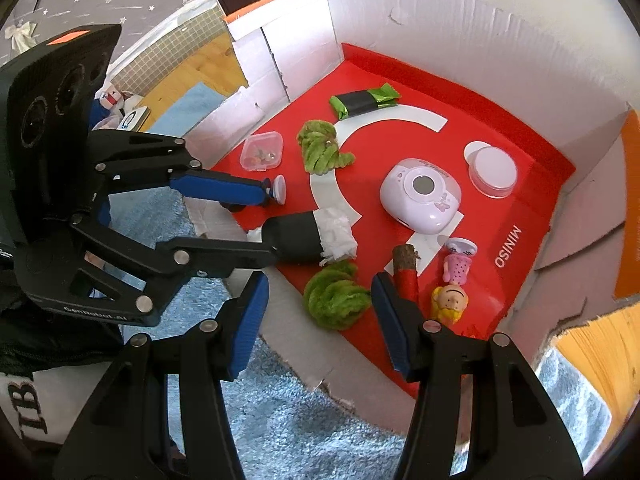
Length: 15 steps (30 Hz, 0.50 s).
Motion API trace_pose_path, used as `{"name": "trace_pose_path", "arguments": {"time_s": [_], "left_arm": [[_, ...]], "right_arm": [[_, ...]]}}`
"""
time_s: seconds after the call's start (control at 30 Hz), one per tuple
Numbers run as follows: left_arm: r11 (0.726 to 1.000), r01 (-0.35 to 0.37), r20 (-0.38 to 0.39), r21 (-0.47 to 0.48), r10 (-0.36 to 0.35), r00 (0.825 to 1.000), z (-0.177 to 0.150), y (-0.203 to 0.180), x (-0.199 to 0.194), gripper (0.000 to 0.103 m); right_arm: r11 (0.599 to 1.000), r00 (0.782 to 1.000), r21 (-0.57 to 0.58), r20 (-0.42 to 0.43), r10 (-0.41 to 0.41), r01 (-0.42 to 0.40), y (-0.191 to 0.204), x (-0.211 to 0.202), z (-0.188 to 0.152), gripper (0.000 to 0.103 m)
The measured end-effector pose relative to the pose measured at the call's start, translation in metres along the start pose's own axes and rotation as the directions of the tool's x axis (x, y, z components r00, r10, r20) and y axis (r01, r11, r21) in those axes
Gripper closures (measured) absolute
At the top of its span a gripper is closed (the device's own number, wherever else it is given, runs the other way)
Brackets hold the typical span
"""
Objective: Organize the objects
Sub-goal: 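Lower the roll and fuzzy ball into the box and open both tools, then withdraw both tools from the box back over the towel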
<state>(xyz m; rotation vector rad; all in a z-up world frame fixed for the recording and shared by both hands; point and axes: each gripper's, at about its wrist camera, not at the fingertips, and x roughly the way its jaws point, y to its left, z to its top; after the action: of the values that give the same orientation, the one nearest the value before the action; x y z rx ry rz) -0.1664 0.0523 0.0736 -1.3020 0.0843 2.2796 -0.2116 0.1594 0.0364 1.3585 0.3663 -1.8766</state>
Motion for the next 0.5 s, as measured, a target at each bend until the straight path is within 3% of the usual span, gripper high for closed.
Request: {"name": "trace_pose_path", "arguments": {"time_s": [0.17,0.5], "left_arm": [[1.000,-0.004,0.040,-0.007,0.004,0.999,-0.002,-0.007,-0.015,0.055],[1.000,-0.011,0.113,0.002,0.010,0.994,-0.005,-0.010,-0.040,0.050]], "right_arm": [[1.000,0.999,0.021,0.043,-0.022,0.021,0.007,-0.017,-0.004,0.042],[0.995,0.987,0.072,0.143,-0.072,0.062,0.028,-0.047,-0.017,0.035]]}}
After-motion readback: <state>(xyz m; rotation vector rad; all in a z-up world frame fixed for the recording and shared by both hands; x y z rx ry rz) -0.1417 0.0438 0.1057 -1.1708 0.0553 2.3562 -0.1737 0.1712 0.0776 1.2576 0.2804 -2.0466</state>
